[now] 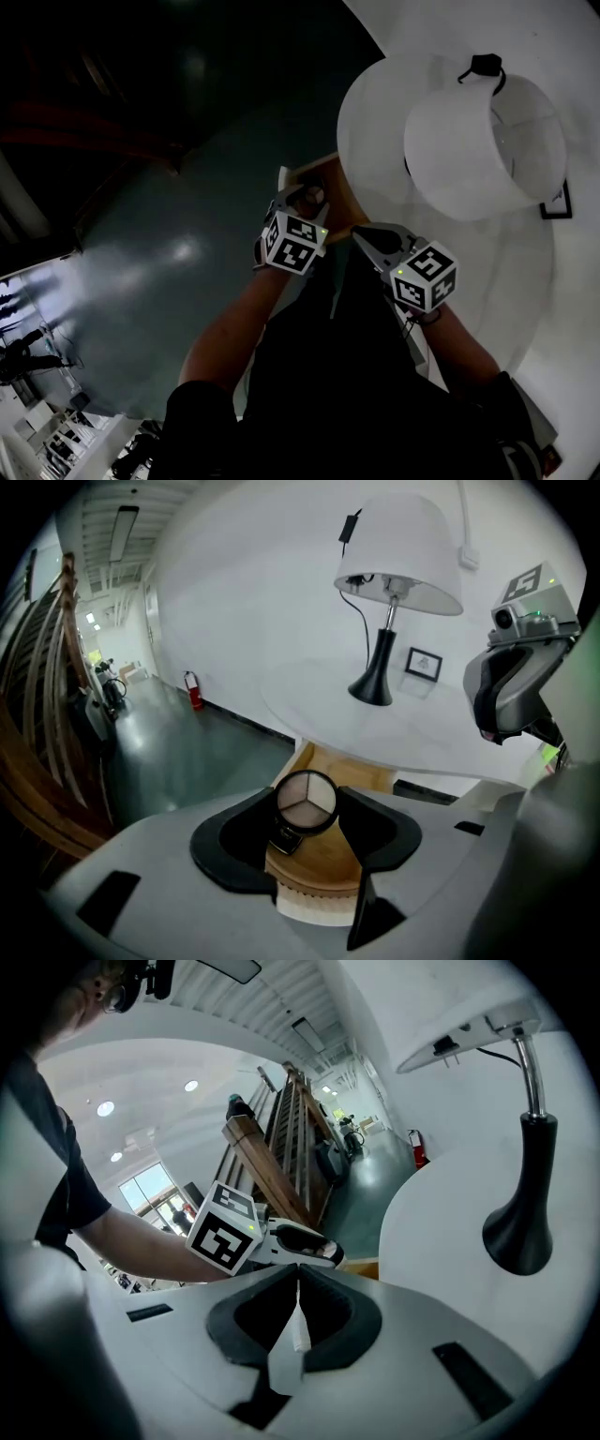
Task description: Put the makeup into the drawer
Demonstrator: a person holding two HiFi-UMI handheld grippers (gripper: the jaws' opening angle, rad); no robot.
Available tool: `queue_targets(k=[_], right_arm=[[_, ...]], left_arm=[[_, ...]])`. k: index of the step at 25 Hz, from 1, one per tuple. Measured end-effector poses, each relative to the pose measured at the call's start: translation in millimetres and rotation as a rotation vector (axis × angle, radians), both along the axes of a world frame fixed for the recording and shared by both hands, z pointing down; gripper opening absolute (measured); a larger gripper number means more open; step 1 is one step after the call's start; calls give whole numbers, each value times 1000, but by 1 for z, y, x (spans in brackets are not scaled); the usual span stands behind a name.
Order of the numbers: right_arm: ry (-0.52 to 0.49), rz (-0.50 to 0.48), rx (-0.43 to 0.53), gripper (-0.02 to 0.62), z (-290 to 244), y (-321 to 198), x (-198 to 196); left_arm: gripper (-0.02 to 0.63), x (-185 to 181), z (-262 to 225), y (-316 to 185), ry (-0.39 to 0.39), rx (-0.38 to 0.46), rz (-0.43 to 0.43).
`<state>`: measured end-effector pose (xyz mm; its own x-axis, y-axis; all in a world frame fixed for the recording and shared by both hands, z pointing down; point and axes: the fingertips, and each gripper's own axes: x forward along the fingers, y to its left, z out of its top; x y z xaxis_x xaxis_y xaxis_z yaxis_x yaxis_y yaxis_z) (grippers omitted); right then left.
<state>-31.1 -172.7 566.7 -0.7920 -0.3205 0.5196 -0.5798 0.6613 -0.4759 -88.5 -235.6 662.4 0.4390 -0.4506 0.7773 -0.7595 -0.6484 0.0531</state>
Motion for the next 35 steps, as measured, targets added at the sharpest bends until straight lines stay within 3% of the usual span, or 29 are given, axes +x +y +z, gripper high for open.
queue_targets(k=[5, 20, 24, 35], right_arm=[[-6, 15, -2, 17, 10, 1, -2], [-22, 50, -63, 17, 25, 16, 11], [-19, 56, -75, 17, 31, 15, 17], [-30, 66, -91, 17, 37, 12, 17]], left_arm=[[222, 11, 17, 0, 1, -21, 25], [222, 12, 69, -8, -15, -103, -84], [222, 18, 82, -15, 11, -134, -140], [222, 10, 88, -23, -53, -84, -173]])
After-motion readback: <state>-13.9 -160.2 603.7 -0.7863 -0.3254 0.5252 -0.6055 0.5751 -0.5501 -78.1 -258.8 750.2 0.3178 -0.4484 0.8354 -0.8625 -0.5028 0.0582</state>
